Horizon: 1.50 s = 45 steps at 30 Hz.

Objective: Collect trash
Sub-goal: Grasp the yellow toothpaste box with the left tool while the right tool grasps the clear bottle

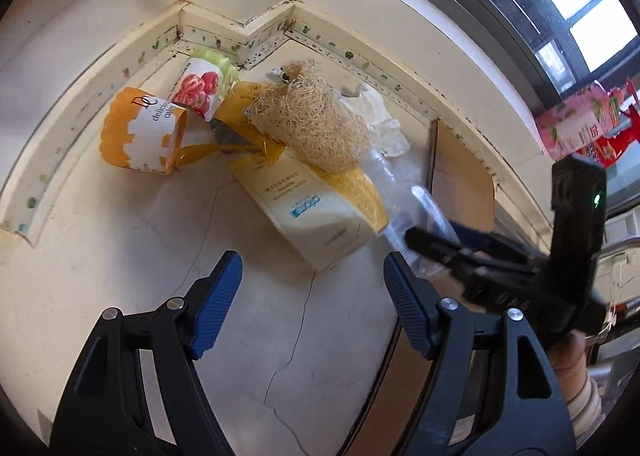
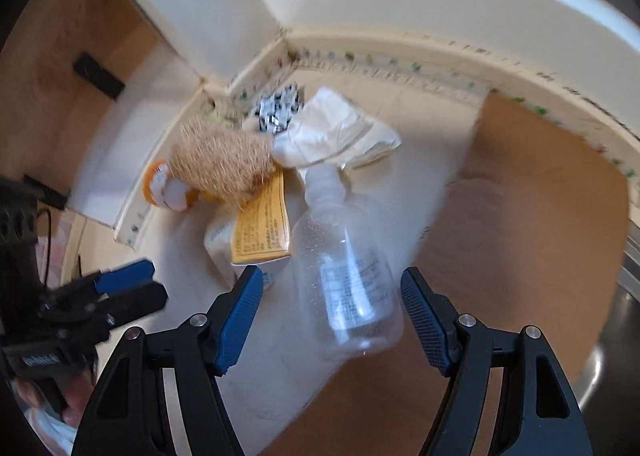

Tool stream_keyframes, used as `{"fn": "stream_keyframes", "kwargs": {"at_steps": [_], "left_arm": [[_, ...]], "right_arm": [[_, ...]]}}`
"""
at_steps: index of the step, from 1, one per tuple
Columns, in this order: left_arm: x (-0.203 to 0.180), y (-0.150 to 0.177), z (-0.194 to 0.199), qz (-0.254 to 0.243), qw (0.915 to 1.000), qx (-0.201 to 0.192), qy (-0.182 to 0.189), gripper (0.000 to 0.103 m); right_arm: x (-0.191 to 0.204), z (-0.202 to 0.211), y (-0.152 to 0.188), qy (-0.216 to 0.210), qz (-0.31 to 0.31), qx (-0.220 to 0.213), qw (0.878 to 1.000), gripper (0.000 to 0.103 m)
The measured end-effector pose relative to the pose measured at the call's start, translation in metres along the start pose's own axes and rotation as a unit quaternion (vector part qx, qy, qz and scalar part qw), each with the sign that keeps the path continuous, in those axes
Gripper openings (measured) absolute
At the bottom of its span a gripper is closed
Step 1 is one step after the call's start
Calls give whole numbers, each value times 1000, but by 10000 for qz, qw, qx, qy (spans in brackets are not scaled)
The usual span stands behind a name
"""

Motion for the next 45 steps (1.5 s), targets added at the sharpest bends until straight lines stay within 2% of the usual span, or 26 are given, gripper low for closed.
{"fn": "stream_keyframes", "kwargs": {"at_steps": [1,9,16,20,22,25,27,29,33,37,40,45], "left_arm": [[1,-2,-2,35,10000,-1,35,71],[20,-16,-24,343,9992,36,224,71],[31,-23,-39,456,9958,66,785,71],[27,-24,-44,413,9930,10,1110,62],[24,-23,-42,412,9926,-84,1136,58],[27,-22,-37,538,9895,-177,1331,46],[31,-22,-33,622,9871,-233,1454,35],[32,-21,-30,613,9852,-207,1587,32],[27,-16,-23,412,9886,-237,1426,33],[28,-7,-19,235,9905,-121,1351,38],[28,4,-18,45,9940,15,1092,40],[35,28,-15,-187,9952,177,946,49]], "right_arm": [[0,-7,-1,3,79,47,10000,56],[8,-13,8,-79,462,79,9989,54],[8,-11,15,-119,609,22,9981,54],[6,-10,18,-206,528,-4,9984,53],[6,-9,19,-196,486,-20,9986,53],[4,-8,22,-184,397,-40,9990,53],[3,-7,24,-201,362,-29,9991,53],[4,-7,27,-225,354,-18,9991,52],[12,-8,36,-142,407,-39,9991,52],[17,-11,41,-220,367,-16,9991,52],[21,-12,45,-277,333,9,9991,52],[39,-14,61,-335,466,83,9983,52]]}}
Point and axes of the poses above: each gripper's, at about its wrist camera, not at the fingertips, and z roughly against the way its jaws point, x to its left, y to its underside, the point moved 1 cm from there along -z, roughly the way its jaws point, and after that the axes turned 11 degrees about x, right-handed, at the moved point
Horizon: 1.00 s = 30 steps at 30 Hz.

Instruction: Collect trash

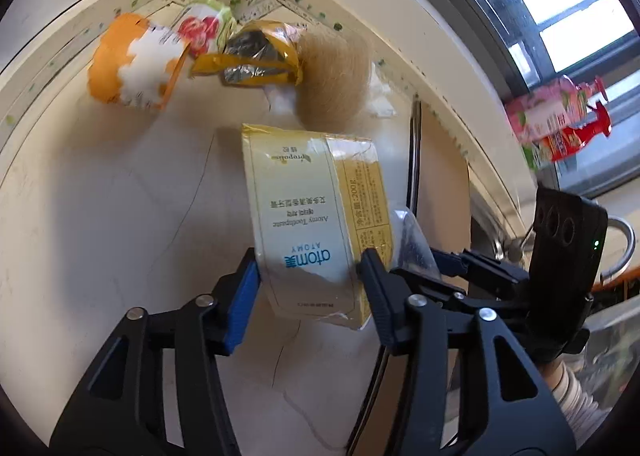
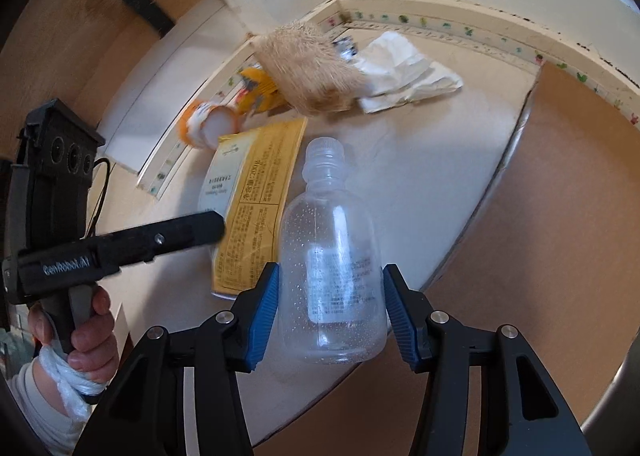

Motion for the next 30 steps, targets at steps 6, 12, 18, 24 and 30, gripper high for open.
{"fn": "stream_keyframes", "kwargs": {"at_steps": [6,12,18,24,30], "left_arm": [[12,21,8,47,10000,-16,56,55],[10,35,12,-189,9998,3,-68,64],[11,51,29,-309,9994,-149,71,53],[14,73,55,-465,9986,-166,188,42],[18,109,88,-596,9974,-256,303,4]], "right_arm": [[27,-5,16,51,228,29,9997,52],[43,-9,19,43,280,57,9996,52],[56,0,33,28,329,7,9995,52],[62,11,56,-33,98,-13,9999,52],[72,21,91,140,-387,-164,9990,51]]}}
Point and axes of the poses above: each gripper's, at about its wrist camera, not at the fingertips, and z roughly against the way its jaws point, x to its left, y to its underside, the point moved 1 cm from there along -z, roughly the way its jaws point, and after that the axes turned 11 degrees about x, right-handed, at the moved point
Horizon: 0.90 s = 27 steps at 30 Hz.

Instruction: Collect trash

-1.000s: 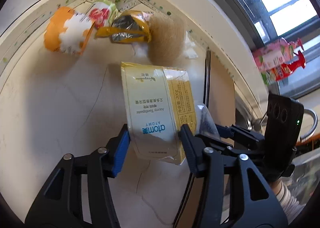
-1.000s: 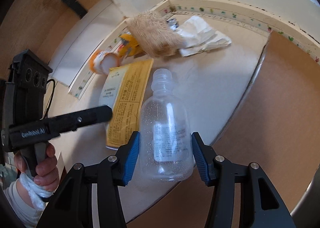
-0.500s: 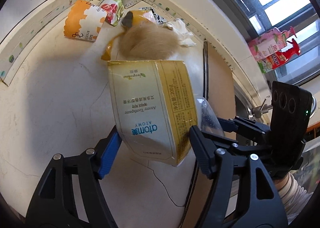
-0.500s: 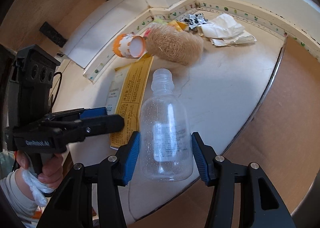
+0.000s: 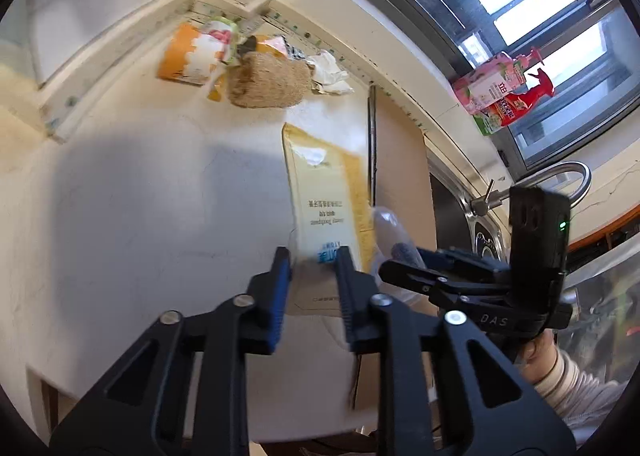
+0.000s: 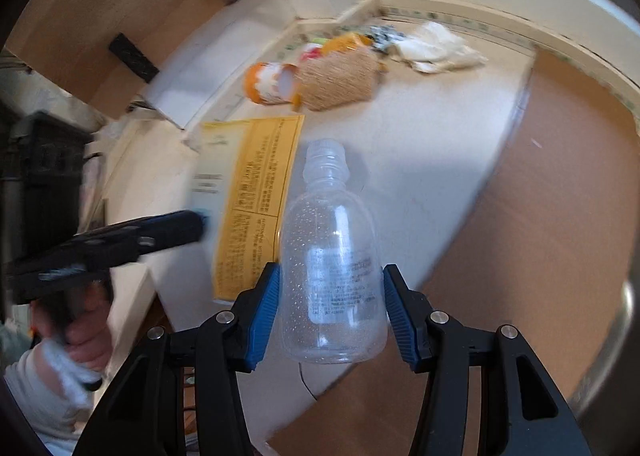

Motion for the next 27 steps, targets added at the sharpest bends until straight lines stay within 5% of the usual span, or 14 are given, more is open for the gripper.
{"fn": "stream_keyframes", "kwargs": {"at_steps": [10,22,25,27], "left_arm": [[24,52,19,-52,9990,395,-177,0],[42,76,40,308,9981,480,-250,0],[47,78,44,416,9975,520,-232,24],[49,79,46,500,9975,451,-212,62]], "right_arm": [[38,13,66,67,-553,-444,9975,51],[62,28,108,60,-805,-700,9943,51],[62,32,107,33,-783,-726,9943,51],[62,34,104,20,-734,-738,9946,51]]}}
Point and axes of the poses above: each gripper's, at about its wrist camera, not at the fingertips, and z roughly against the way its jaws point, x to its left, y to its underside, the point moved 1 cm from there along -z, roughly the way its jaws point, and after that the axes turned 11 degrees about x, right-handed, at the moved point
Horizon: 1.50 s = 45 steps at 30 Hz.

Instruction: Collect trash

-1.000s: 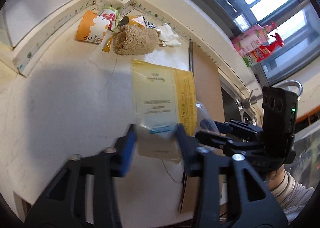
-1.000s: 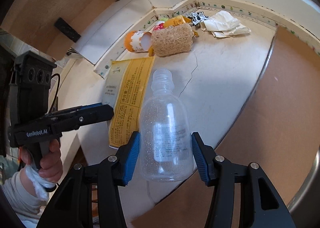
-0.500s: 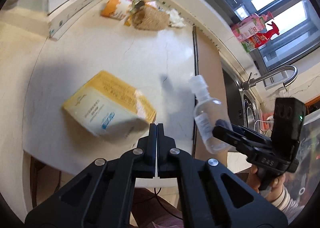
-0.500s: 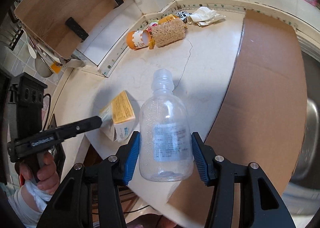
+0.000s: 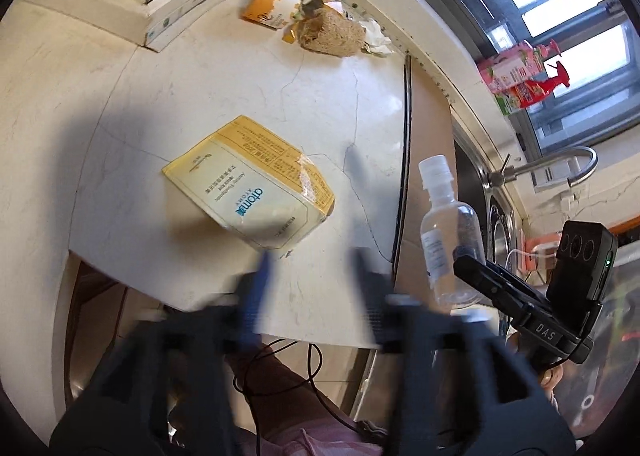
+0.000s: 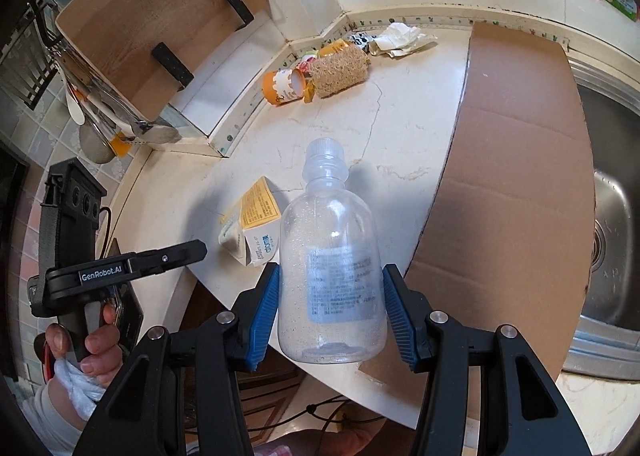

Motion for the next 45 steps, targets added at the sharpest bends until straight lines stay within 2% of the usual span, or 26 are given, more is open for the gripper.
{"fn": "stream_keyframes", "kwargs": {"at_steps": [3,12,15,17,19,23,38,40,42,43,45], "left_arm": [[8,1,4,168,9997,-159,89,63],[29,-8,-20,752,9961,-53,465,63],[31,-14,-30,887,9951,-38,437,64],[32,-18,-37,964,9948,-32,336,69],[35,-22,-41,1065,9939,-58,298,70],[44,-32,-50,1346,9900,-124,394,70],[42,-59,-76,1753,9808,-263,812,70],[39,-62,-79,1777,9803,-265,825,63],[38,-64,-82,1805,9795,-207,866,40],[38,-66,-84,1810,9789,-199,929,38],[37,-68,-83,1783,9792,-241,942,25]], "right_arm": [[3,0,-4,-23,79,11,10000,51],[9,-8,-23,15,335,129,9994,51],[8,-11,-31,26,397,160,9991,51],[6,-13,-37,28,440,190,9988,51],[3,-16,-44,20,461,223,9987,51],[-3,-26,-58,10,489,310,9983,51],[2,-75,-98,-269,838,808,9928,51],[3,-81,-101,-310,861,861,9921,51],[3,-85,-103,-340,868,913,9915,51],[3,-87,-103,-354,868,933,9912,51],[1,-89,-105,-357,858,940,9912,51]]}}
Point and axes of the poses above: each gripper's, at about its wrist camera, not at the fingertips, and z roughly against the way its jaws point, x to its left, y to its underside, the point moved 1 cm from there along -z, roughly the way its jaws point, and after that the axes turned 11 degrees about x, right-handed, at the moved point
